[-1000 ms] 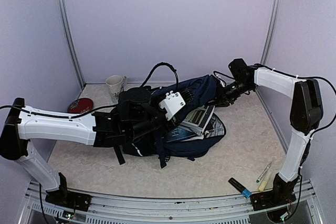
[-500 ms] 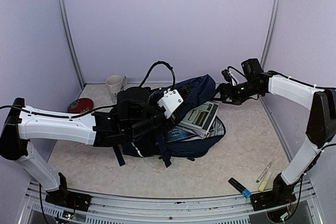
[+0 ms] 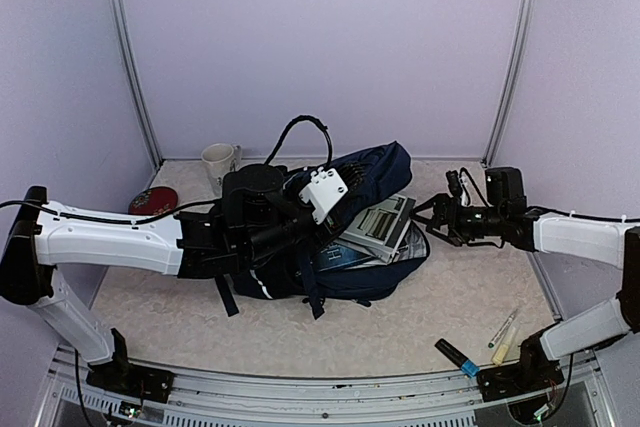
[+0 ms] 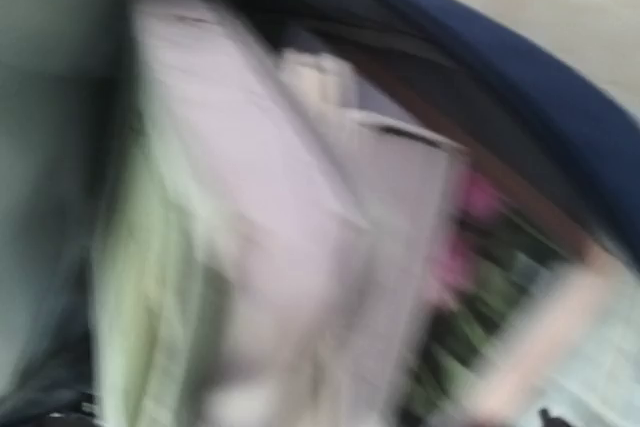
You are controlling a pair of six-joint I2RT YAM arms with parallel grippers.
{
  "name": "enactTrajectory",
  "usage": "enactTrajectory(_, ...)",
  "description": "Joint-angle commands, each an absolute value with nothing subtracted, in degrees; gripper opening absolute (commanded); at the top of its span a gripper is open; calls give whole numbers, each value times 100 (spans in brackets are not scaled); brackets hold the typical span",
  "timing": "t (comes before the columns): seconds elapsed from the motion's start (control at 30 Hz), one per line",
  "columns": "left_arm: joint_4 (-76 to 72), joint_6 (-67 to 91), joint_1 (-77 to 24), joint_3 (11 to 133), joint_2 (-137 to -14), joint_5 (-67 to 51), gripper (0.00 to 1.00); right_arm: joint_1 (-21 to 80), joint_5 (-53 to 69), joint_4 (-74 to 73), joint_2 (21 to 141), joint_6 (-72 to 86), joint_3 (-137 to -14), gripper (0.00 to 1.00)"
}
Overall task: Pack the student bag
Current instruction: Adjust the book in the largest pocket of the bag.
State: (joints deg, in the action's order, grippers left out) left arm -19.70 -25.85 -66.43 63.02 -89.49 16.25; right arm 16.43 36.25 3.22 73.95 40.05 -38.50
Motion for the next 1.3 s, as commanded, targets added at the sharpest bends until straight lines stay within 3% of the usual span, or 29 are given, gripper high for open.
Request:
enactTrajectory(0.0,-2803,-2580,-6679,6446,-8715,1160,0,1785,4114,2060,7812,4622,-3991,88)
enactTrajectory(0.23,-2754,-2630,-6683,6479,-8723,1197,0,1784,4034,2375,8414,4931,-4076,72)
enactTrajectory(0.33,-2689,-2672,-6685,6529,-8754,1215,0,1784,3999,2441,8387,4944,-4130,57)
enactTrajectory(0.6,-2725,-2701,-6688,6474,-8678,1168,0,1792,4367,2823,8548,5327,-4098,32)
enactTrajectory(0.77,-2699,-2688,-6675,6393,-8408,876,0,1826,4345,2680,8421,5335,-4145,23)
enactTrajectory(0.87,-2646,-2666,-6617,6361,-8289,862,0,1828,4345,2224,8192,5118,-4208,10)
enactTrajectory(1.27,-2497,-2640,-6157,6112,-7723,771,0,1776,4969,-1056,7394,3649,-4934,6)
